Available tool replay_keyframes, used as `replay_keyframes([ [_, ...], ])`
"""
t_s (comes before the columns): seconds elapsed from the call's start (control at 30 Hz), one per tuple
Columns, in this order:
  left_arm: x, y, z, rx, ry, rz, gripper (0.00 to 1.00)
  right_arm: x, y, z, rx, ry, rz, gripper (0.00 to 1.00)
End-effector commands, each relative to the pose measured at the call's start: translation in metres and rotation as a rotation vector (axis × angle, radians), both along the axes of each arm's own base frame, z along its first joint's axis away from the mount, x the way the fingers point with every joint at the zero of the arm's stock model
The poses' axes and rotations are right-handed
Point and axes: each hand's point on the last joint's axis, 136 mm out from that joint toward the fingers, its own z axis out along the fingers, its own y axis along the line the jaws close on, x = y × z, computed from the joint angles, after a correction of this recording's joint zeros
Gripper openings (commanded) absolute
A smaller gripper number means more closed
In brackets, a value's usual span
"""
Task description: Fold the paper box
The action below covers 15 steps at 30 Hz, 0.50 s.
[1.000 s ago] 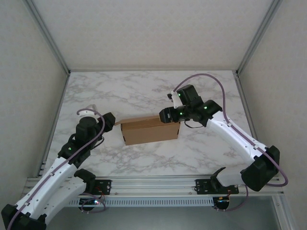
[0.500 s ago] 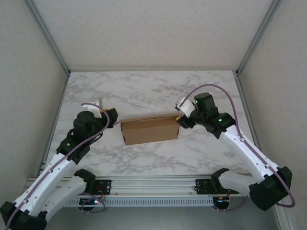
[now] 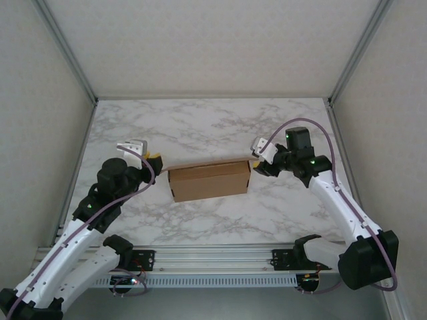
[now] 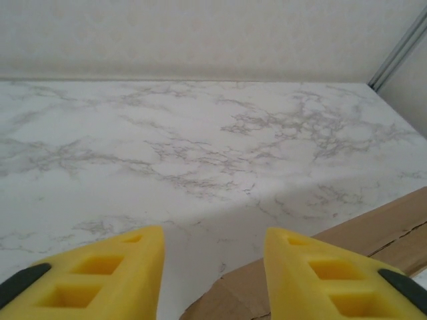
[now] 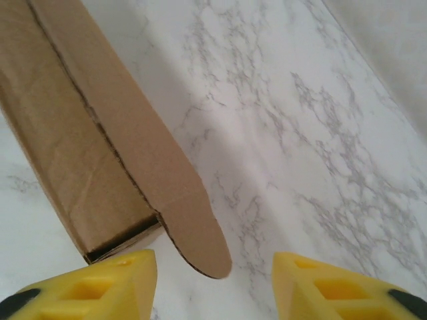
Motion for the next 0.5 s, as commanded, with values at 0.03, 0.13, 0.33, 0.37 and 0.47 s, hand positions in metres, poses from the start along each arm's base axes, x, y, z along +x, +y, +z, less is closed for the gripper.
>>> replay_keyframes([
  [0.03, -0.002, -0.002, 0.014, 0.064, -0.041, -0.024, 0.41, -0.002, 0.011, 0.004, 0.01, -0.008, 0.114, 0.45],
  [0.13, -0.001, -0.002, 0.013, 0.075, -0.045, -0.017, 0.42, 0.005, 0.012, 0.0, 0.005, -0.001, 0.104, 0.41],
  [0.33, 0.001, -0.003, 0.013, 0.09, -0.045, -0.021, 0.43, 0.011, 0.012, -0.009, -0.004, 0.036, 0.092, 0.2],
  [0.37, 0.001, -0.004, 0.013, 0.092, -0.044, -0.021, 0.43, 0.01, 0.012, -0.009, -0.003, 0.039, 0.091, 0.19],
  [0.47, 0.003, -0.005, 0.01, 0.101, -0.036, -0.023, 0.43, 0.008, 0.013, -0.006, 0.012, 0.037, 0.091, 0.18],
])
